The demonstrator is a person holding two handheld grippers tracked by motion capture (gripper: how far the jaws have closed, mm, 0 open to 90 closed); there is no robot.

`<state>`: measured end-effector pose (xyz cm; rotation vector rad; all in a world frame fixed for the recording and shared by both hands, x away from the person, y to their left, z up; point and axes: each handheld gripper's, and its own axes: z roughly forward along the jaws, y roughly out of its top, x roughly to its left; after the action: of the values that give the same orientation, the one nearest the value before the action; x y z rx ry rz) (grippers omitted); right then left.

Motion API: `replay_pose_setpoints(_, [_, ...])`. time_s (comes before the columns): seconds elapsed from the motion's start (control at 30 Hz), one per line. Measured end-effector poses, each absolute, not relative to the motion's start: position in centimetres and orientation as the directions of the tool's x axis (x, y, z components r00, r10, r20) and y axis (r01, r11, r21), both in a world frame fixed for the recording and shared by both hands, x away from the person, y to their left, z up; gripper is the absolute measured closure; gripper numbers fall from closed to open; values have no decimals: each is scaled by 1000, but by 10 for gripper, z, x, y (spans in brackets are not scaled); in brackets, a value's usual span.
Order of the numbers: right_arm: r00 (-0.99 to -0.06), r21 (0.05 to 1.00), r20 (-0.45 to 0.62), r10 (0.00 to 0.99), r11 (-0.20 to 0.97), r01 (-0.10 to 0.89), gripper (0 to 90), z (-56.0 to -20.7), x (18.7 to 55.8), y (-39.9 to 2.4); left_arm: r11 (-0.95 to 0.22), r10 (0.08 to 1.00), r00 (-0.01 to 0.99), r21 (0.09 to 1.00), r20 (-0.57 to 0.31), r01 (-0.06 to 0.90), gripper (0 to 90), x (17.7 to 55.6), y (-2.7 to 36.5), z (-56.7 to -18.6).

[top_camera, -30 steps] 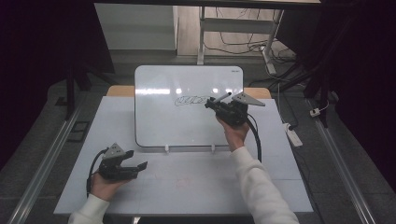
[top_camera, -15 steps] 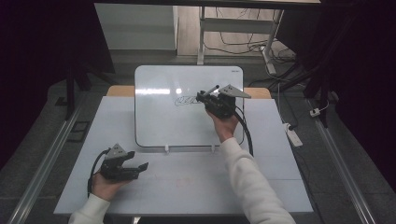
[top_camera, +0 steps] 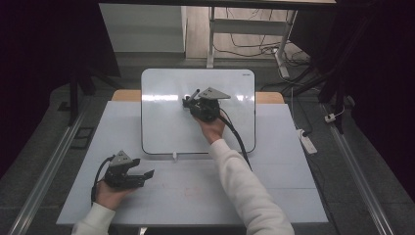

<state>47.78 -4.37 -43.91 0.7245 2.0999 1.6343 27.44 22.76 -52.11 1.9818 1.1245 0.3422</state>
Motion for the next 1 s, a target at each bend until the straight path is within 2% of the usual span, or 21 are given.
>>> replay_pose_setpoints(0.07, [-795, 966, -15, 607, 214, 145, 783, -438, 478, -44, -274, 810, 567, 760, -147, 589, 250, 274, 228, -521])
replay_pose_setpoints(0.2, [-733, 980, 41, 679, 117, 163, 783, -430, 487, -61, -276, 810, 569, 763, -143, 584, 251, 273, 227, -520])
replay_pose_setpoints(0.37, [-804, 968, 1, 595, 201, 150, 784, -442, 476, -44, -273, 811, 566, 761, -147, 588, 253, 274, 227, -521])
replay_pose_setpoints(0.4, [-820, 962, -39, 571, 244, 124, 784, -445, 471, -40, -273, 811, 566, 761, -146, 588, 253, 274, 228, -521])
replay_pose_setpoints(0.43, [-820, 963, -30, 572, 236, 129, 784, -443, 474, -42, -273, 811, 566, 762, -145, 587, 253, 274, 228, -521])
replay_pose_setpoints(0.53, [-752, 979, 25, 659, 138, 153, 784, -435, 484, -58, -274, 811, 567, 763, -144, 586, 254, 273, 227, -521])
replay_pose_setpoints(0.6, [-753, 978, 42, 657, 127, 165, 785, -436, 483, -57, -274, 811, 567, 763, -144, 586, 254, 273, 227, -521])
replay_pose_setpoints(0.67, [-807, 969, 13, 590, 192, 156, 785, -444, 476, -44, -270, 812, 565, 761, -150, 590, 254, 275, 228, -522])
replay_pose_setpoints(0.7, [-807, 969, 13, 590, 192, 156, 785, -444, 476, -44, -270, 812, 565, 761, -150, 590, 254, 275, 228, -522])
replay_pose_setpoints(0.73, [-833, 958, -55, 550, 265, 112, 785, -449, 468, -36, -270, 811, 565, 761, -151, 590, 254, 275, 228, -522])
replay_pose_setpoints(0.8, [-821, 964, -20, 570, 228, 135, 785, -444, 474, -42, -270, 812, 564, 762, -148, 588, 254, 273, 228, -521])
replay_pose_setpoints(0.87, [-761, 977, 21, 648, 149, 155, 785, -436, 483, -56, -272, 811, 566, 764, -146, 586, 254, 273, 228, -521])
replay_pose_setpoints(0.9, [-761, 977, 21, 648, 149, 155, 785, -436, 483, -56, -272, 811, 566, 764, -146, 586, 254, 273, 228, -521])
replay_pose_setpoints(0.93, [-752, 978, 66, 655, 108, 180, 785, -436, 484, -61, -272, 810, 568, 764, -146, 585, 255, 273, 228, -521])
replay_pose_setpoints(0.97, [-752, 978, 66, 655, 108, 180, 785, -436, 484, -61, -272, 810, 568, 763, -148, 586, 255, 273, 228, -521])
replay_pose_setpoints(1.0, [-793, 970, 18, 610, 182, 161, 785, -443, 475, -51, -271, 811, 566, 763, -149, 588, 255, 274, 228, -521])
